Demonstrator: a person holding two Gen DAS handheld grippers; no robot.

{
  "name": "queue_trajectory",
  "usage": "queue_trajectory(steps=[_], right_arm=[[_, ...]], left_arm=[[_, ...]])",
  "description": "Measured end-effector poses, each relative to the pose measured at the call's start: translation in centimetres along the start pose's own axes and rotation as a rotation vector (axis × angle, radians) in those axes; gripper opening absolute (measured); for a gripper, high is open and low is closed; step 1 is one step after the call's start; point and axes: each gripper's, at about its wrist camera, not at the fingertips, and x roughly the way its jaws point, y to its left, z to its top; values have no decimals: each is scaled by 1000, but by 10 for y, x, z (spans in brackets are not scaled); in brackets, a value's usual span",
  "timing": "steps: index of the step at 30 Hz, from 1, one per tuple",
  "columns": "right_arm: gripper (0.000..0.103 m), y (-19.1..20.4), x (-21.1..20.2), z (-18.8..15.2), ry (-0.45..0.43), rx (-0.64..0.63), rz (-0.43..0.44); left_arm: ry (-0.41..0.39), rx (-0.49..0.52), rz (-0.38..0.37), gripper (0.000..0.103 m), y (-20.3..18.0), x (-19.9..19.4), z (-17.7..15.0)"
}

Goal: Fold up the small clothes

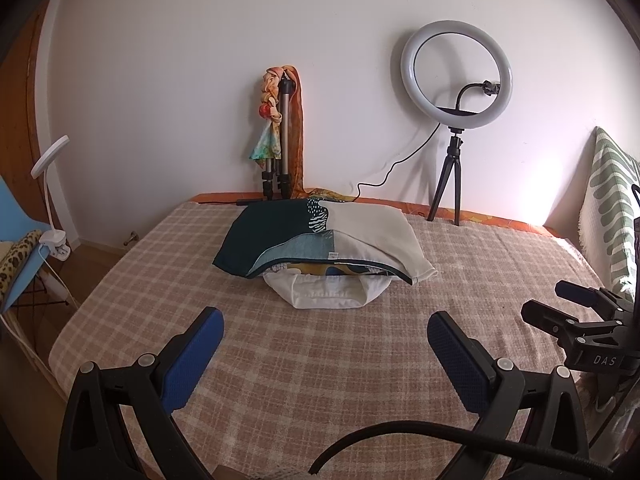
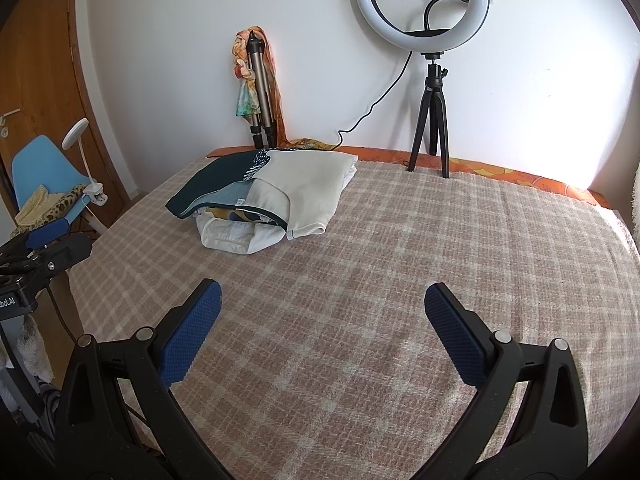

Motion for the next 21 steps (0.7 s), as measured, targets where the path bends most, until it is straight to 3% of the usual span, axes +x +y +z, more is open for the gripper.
queue_trajectory(steps=[21], right_arm=[[103, 9, 10, -4, 13, 3, 6]], left_arm=[[-10, 6, 7, 103, 4, -2, -3]])
